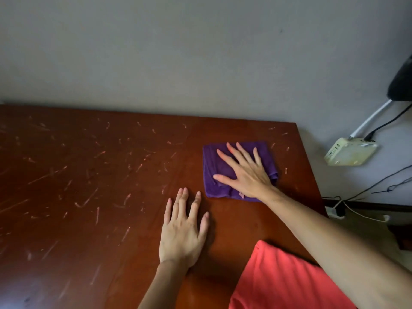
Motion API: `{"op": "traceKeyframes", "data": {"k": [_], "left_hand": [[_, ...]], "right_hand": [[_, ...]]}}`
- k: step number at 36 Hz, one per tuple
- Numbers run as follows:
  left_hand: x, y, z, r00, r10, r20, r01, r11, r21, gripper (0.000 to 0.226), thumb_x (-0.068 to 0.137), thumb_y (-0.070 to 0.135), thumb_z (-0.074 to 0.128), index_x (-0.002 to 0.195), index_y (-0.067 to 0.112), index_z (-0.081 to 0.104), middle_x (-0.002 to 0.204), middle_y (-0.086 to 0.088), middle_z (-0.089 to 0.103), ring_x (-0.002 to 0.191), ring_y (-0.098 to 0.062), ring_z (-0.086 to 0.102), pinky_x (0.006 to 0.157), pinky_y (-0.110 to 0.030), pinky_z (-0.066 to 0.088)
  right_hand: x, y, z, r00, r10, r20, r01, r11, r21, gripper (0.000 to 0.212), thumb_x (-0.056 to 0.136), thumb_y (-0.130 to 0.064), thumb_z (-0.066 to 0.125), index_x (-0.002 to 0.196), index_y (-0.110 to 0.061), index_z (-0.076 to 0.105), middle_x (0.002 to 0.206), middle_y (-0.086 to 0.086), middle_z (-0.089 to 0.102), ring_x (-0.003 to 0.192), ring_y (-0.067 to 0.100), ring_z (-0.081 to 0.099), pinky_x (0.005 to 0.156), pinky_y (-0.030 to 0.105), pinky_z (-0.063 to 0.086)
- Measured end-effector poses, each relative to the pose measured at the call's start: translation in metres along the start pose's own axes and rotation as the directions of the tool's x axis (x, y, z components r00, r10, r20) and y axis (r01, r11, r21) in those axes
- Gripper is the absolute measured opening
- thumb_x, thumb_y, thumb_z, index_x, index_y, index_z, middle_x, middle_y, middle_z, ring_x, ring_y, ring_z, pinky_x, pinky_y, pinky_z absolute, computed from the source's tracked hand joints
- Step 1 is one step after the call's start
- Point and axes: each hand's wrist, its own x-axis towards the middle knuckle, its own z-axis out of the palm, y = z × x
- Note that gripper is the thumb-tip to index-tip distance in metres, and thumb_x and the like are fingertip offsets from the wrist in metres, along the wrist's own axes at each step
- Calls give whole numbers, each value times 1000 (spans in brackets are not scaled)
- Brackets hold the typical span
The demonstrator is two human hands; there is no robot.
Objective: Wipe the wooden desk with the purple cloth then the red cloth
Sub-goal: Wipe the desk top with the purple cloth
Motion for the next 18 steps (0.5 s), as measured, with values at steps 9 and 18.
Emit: {"op": "traceKeyframes", "data": {"k": [9, 18], "left_hand": [[-5, 1, -2, 999, 37, -24, -38, 998, -50, 58, 101, 51, 24, 152, 27, 35, 160, -4, 31, 152, -17, 20, 123, -46, 16], [29, 30, 3, 997, 48, -53, -56, 987, -153, 55, 101, 49, 25, 148, 24, 41, 155, -2, 37, 150, -15, 22, 121, -39, 16]], "right_hand": [[-117, 3, -4, 1000, -26, -6, 26, 1000, -5, 93, 79, -96, 14, 160, -50, 15, 173, -8, 3, 160, 23, -3, 124, 65, 2], [-108, 16, -1, 1000, 6, -31, -6, 1000, 0, 82, 84, -88, 28, 158, -55, 16, 173, -12, 5, 160, 17, -3, 125, 63, 3]]}}
